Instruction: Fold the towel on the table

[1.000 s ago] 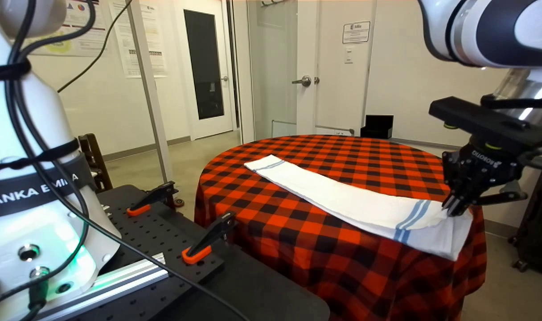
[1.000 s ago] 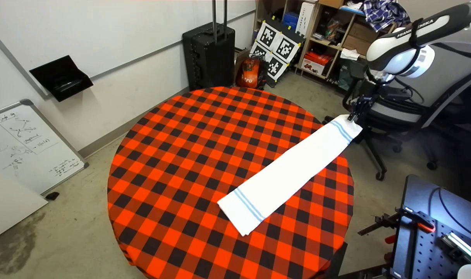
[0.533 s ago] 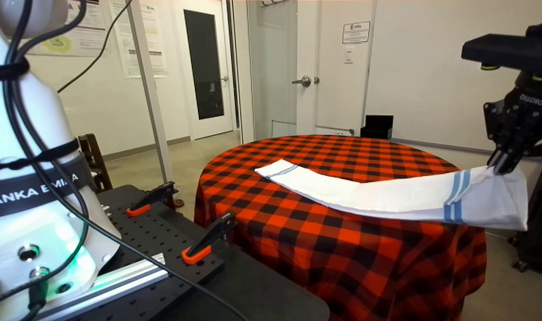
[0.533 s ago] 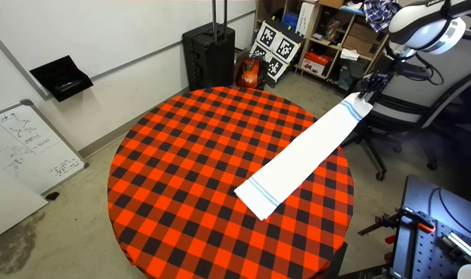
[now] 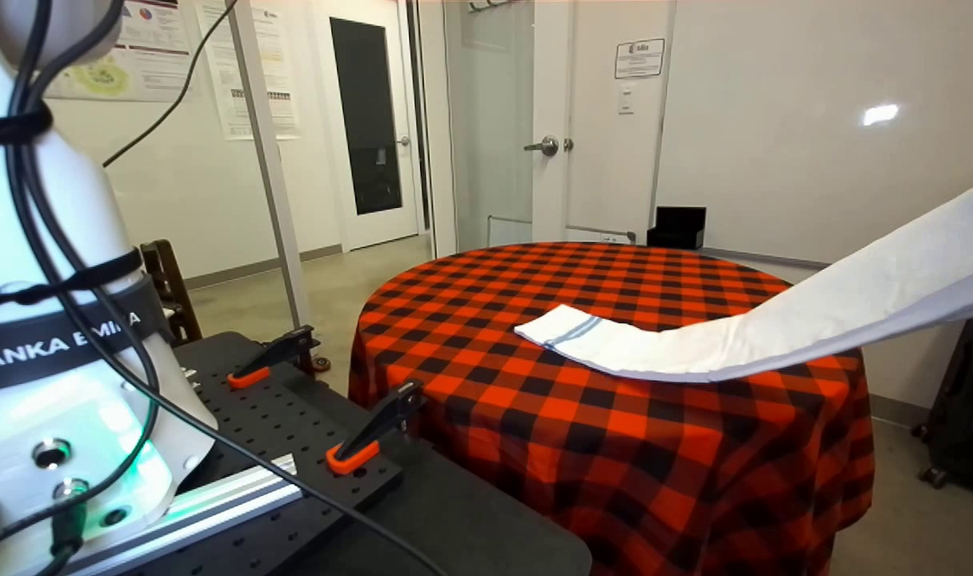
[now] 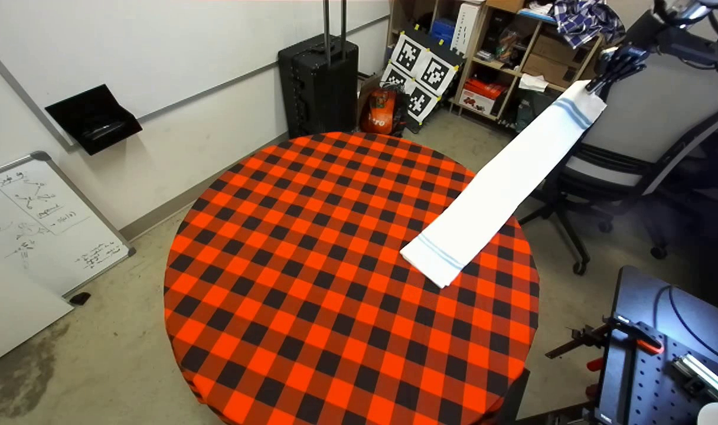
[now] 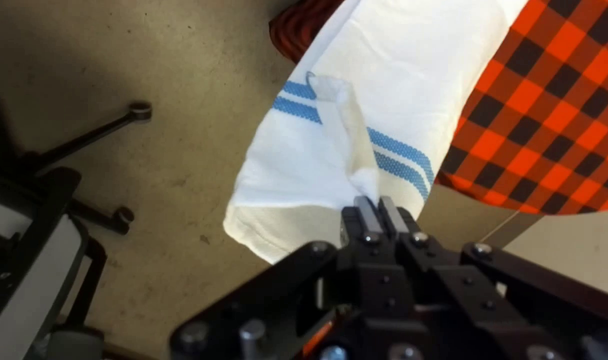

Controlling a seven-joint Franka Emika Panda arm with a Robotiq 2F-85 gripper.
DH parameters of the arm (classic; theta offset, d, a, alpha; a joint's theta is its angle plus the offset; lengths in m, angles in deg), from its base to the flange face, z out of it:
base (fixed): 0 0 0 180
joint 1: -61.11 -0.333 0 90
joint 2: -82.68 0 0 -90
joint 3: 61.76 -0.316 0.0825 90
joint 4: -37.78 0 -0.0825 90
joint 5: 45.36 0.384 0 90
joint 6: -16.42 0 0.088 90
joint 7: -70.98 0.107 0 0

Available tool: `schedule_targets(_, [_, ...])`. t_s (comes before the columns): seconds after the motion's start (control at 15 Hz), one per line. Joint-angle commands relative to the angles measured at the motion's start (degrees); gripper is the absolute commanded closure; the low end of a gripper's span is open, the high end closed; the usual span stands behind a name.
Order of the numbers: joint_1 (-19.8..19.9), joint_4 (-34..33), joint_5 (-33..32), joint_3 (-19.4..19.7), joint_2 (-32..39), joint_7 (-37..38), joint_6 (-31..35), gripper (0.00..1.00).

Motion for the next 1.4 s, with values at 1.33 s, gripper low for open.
schedule_targets(1.33, [-27.10, 15.53, -21.54, 0.77, -14.01, 15.95, 3.47, 0.99])
